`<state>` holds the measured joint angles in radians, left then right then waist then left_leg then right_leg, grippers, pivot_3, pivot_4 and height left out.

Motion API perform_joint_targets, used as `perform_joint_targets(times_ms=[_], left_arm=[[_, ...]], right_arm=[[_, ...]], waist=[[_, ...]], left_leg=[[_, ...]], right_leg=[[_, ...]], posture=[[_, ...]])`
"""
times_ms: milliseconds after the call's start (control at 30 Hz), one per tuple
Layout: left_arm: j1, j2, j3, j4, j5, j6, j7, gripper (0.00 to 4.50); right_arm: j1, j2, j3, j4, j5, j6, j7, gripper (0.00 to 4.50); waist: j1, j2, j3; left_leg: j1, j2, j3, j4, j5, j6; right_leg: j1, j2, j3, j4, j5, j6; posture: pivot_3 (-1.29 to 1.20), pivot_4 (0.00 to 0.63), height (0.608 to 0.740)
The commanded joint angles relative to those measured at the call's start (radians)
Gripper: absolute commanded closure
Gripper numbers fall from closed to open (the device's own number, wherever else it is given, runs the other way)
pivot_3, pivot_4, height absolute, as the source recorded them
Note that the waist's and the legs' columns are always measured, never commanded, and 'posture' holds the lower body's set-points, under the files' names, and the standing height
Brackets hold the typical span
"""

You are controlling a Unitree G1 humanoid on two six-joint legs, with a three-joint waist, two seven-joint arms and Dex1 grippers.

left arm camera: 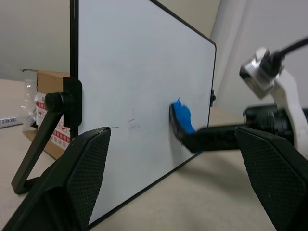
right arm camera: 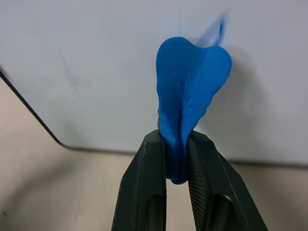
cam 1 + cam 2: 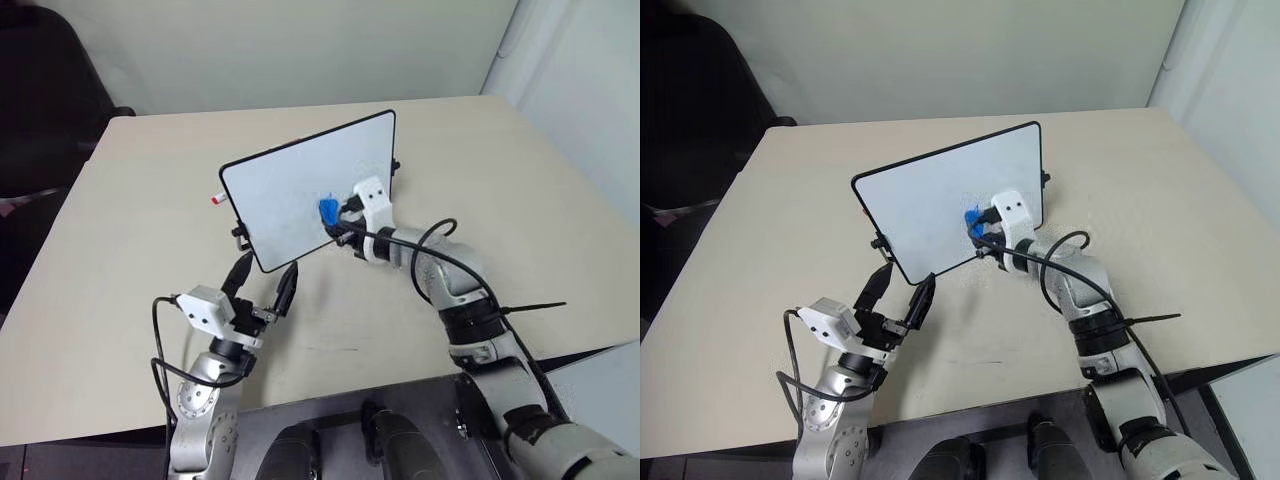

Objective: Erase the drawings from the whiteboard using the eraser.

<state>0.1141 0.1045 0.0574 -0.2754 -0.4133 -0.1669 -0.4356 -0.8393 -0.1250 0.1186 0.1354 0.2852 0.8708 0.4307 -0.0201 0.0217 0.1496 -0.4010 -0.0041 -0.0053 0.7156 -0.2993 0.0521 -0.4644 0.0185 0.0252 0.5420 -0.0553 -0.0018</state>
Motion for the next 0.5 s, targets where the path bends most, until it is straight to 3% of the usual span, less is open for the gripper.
perform_joint_targets(times_ms=[33,200,500], left_arm=[[-0.008,-0.006,-0.004,-0.012,-0.008,-0.015,-0.006,0.0],[-0.011,-0.01,-0.005,-0.008,-0.005,-0.016,-0.008,0.0],[0.0,-0.007,0.0,-0.024,-0.001,-0.015,-0.001,0.0]], right_arm=[[-0.064,-0.007,-0.054,-0.03,0.024,-0.025,0.006,4.19],[-0.054,0.003,-0.063,0.039,0.0,-0.057,-0.013,4.19],[0.077,0.016,0.044,0.086,-0.04,-0.073,0.022,4.19]], waist=[[0.0,0.0,0.0],[0.0,0.0,0.0],[0.0,0.0,0.0]], left_leg=[[0.0,0.0,0.0,0.0,0.0,0.0],[0.0,0.0,0.0,0.0,0.0,0.0],[0.001,0.0,0.0,0.0,0.0,0.0]], right_leg=[[0.0,0.0,0.0,0.0,0.0,0.0],[0.0,0.0,0.0,0.0,0.0,0.0],[0.0,0.0,0.0,0.0,0.0,0.0]], posture=[[0.0,0.15,0.74],[0.0,0.15,0.74],[0.0,0.15,0.74]])
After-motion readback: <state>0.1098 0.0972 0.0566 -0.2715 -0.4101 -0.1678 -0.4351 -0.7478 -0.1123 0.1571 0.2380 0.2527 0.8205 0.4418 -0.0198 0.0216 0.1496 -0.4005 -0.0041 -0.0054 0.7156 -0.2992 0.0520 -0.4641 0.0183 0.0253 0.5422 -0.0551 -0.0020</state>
